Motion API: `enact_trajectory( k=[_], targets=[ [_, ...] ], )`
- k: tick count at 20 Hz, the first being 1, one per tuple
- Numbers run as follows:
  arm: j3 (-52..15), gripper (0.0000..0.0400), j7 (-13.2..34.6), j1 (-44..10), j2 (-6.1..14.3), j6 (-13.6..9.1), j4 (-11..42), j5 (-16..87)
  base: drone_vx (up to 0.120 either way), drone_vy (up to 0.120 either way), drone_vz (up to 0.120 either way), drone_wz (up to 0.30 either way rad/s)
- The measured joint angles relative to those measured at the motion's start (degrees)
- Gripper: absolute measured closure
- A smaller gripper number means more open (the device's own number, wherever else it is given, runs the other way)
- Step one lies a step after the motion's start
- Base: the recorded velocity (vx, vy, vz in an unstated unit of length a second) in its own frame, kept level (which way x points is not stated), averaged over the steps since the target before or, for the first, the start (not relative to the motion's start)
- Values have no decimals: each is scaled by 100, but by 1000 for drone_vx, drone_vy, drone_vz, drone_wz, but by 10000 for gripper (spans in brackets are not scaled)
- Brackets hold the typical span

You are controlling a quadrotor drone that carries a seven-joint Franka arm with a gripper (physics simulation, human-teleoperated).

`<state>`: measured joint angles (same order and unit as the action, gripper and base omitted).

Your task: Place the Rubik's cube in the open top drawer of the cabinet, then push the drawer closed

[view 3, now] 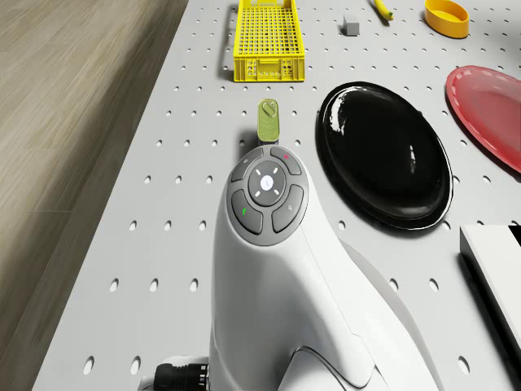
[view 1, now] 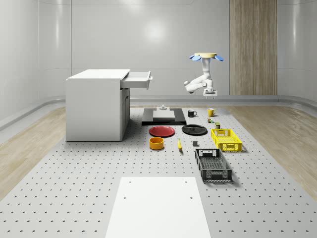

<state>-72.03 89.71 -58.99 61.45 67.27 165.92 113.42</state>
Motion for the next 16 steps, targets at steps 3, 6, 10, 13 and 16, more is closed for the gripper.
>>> enact_trajectory(
  k=[3,6,10,13,16],
  targets=[
    [-49,0,58,-72,100,58,-4,-34,120,0,-120,0],
    [-90,0,105,-128,196,127,-9,-76,120,0,-120,0],
    [-138,0,157,-186,319,226,-17,-136,120,0,-120,0],
    [-170,0,190,-223,408,302,-24,-182,120,0,-120,0],
    [-200,0,221,-256,496,380,-30,-228,120,0,-120,0]
  ],
)
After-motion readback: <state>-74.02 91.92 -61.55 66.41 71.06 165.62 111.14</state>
